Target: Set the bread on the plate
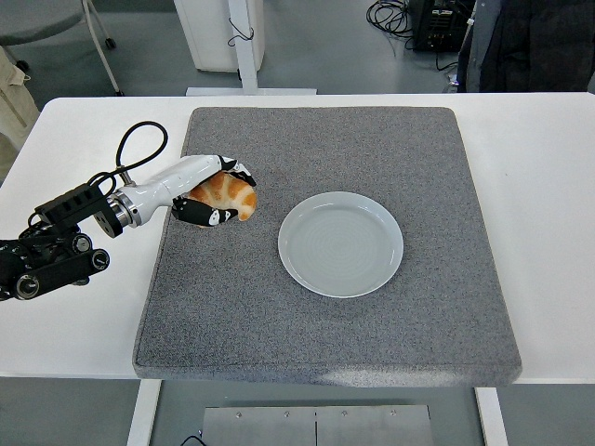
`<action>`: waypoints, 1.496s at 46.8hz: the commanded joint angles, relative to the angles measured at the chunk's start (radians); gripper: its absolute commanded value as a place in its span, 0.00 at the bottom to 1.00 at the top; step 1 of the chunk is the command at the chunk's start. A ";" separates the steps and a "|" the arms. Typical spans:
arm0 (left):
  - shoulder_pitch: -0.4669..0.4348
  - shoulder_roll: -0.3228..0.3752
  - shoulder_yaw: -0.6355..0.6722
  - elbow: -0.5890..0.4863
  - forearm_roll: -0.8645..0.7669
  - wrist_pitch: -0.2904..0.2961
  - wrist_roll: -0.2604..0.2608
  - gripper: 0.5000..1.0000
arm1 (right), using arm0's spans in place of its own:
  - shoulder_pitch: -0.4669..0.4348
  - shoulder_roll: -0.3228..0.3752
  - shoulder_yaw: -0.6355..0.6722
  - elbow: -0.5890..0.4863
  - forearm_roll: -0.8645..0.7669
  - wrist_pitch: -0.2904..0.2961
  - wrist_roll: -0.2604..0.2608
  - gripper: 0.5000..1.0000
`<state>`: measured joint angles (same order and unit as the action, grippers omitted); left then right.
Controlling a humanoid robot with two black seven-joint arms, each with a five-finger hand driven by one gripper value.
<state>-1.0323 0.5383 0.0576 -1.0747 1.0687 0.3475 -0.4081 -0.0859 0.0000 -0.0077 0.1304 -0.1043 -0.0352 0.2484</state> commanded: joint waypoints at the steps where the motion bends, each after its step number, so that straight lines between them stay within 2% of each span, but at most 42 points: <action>1: -0.028 0.002 0.002 0.001 -0.003 -0.004 0.000 0.00 | 0.000 0.000 0.000 0.000 0.000 0.000 0.000 1.00; 13: -0.127 0.022 0.004 0.001 -0.003 -0.016 0.002 0.00 | 0.000 0.000 0.000 0.000 0.000 0.000 0.000 1.00; 24: -0.232 0.034 0.002 0.001 -0.009 -0.088 0.008 0.00 | 0.000 0.000 0.000 0.000 0.000 0.000 0.000 1.00; 31: -0.268 0.032 0.002 0.005 -0.013 -0.105 0.015 0.00 | 0.000 0.000 0.000 0.000 0.000 0.000 0.000 1.00; 37: -0.299 0.025 0.002 0.015 -0.042 -0.116 0.046 0.00 | 0.000 0.000 0.000 0.000 0.000 0.000 0.000 1.00; 45: -0.339 0.020 0.002 0.016 -0.049 -0.130 0.049 0.00 | 0.000 0.000 0.000 0.000 0.000 0.000 0.000 1.00; 58: -0.376 -0.057 0.002 0.053 -0.049 -0.165 0.054 0.00 | 0.000 0.000 0.000 0.000 0.000 0.000 0.000 1.00; 63: -0.382 -0.106 0.002 0.056 -0.049 -0.165 0.078 0.00 | 0.000 0.000 0.000 0.000 0.000 0.000 0.000 1.00; 70: -0.400 -0.178 0.002 0.085 -0.049 -0.165 0.080 0.00 | 0.000 0.000 0.000 0.000 0.000 0.000 0.000 1.00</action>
<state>-1.4235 0.3894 0.0599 -0.9983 1.0199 0.1820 -0.3278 -0.0859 0.0000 -0.0077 0.1304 -0.1043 -0.0353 0.2484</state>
